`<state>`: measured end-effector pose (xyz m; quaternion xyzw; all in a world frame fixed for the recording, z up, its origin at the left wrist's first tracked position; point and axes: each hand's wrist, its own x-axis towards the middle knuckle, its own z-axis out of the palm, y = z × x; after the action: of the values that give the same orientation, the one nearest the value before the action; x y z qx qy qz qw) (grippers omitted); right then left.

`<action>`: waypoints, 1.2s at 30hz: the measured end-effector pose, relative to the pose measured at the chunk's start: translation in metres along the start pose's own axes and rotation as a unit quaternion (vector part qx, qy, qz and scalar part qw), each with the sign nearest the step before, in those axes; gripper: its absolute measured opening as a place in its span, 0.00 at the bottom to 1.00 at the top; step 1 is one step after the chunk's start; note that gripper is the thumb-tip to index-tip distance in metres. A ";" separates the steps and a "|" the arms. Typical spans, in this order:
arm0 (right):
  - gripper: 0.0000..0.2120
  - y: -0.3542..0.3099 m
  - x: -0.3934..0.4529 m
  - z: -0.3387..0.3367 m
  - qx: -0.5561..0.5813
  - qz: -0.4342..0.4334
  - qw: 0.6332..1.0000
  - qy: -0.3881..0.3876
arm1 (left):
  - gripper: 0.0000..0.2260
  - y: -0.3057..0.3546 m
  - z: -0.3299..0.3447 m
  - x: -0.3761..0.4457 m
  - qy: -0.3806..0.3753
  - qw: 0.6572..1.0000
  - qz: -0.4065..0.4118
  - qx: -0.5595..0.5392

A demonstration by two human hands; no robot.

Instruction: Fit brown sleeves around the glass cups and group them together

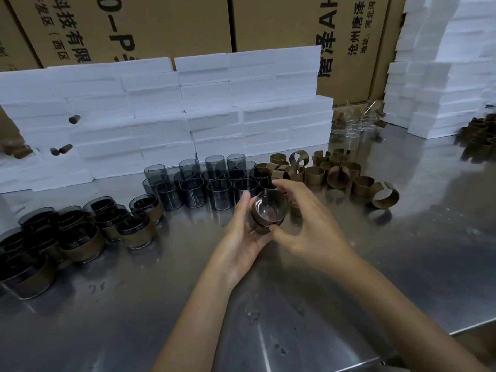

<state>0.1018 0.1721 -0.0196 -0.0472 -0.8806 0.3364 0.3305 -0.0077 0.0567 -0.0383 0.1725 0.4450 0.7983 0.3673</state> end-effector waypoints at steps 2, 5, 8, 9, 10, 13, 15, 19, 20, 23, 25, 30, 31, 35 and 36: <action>0.30 0.000 0.000 0.002 -0.005 -0.018 1.000 0.015 | 0.32 0.000 -0.001 -0.001 0.000 1.000 0.007 0.005; 0.29 0.000 -0.001 0.001 -0.003 -0.021 1.000 0.019 | 0.27 -0.002 -0.002 0.000 -0.007 1.000 0.023 0.021; 0.29 0.000 -0.004 0.001 0.006 -0.014 1.000 0.015 | 0.26 -0.001 -0.002 -0.001 -0.003 0.999 0.030 0.018; 0.29 -0.001 -0.004 0.002 0.012 -0.015 1.000 0.015 | 0.25 -0.001 -0.001 -0.001 -0.004 0.999 0.028 0.014; 0.29 -0.001 -0.004 0.002 0.016 -0.018 1.000 0.018 | 0.25 0.000 -0.001 -0.001 -0.005 1.000 0.025 0.010; 0.29 -0.004 -0.003 0.005 0.003 -0.036 0.999 0.017 | 0.26 0.000 0.001 -0.002 -0.014 1.000 0.023 0.004; 0.29 -0.006 -0.003 0.005 -0.008 -0.040 0.999 0.007 | 0.25 0.000 0.002 -0.002 -0.016 0.999 0.030 0.001; 0.28 -0.009 -0.006 0.006 0.079 0.018 0.996 0.023 | 0.24 -0.002 0.000 -0.001 -0.002 0.999 0.044 0.006; 0.28 -0.012 -0.005 0.007 0.137 0.074 0.987 0.032 | 0.24 -0.002 0.000 -0.001 -0.005 0.999 0.047 0.010; 0.39 -0.017 0.003 0.015 0.267 0.248 0.931 0.036 | 0.23 -0.003 0.001 0.000 -0.017 0.998 0.049 0.030; 0.36 -0.015 0.007 0.023 0.261 0.291 0.920 0.018 | 0.24 -0.004 0.003 -0.002 -0.009 0.998 0.046 0.038; 0.33 -0.009 0.007 0.039 0.252 0.302 0.919 0.030 | 0.26 -0.004 0.002 -0.004 0.025 0.998 0.041 0.050; 0.36 -0.009 0.006 0.040 0.253 0.307 0.917 0.024 | 0.26 -0.003 0.001 -0.003 0.028 0.997 0.042 0.052; 0.36 -0.005 0.003 0.043 0.270 0.309 0.910 0.058 | 0.25 -0.003 -0.001 -0.002 0.034 0.998 0.038 0.048; 0.36 -0.006 0.003 0.043 0.275 0.313 0.906 0.069 | 0.26 -0.003 -0.001 -0.002 0.033 0.998 0.035 0.048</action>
<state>0.0741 0.1444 -0.0384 -0.2507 -0.6678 0.6477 0.2678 -0.0057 0.0558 -0.0412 0.1788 0.4880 0.7939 0.3154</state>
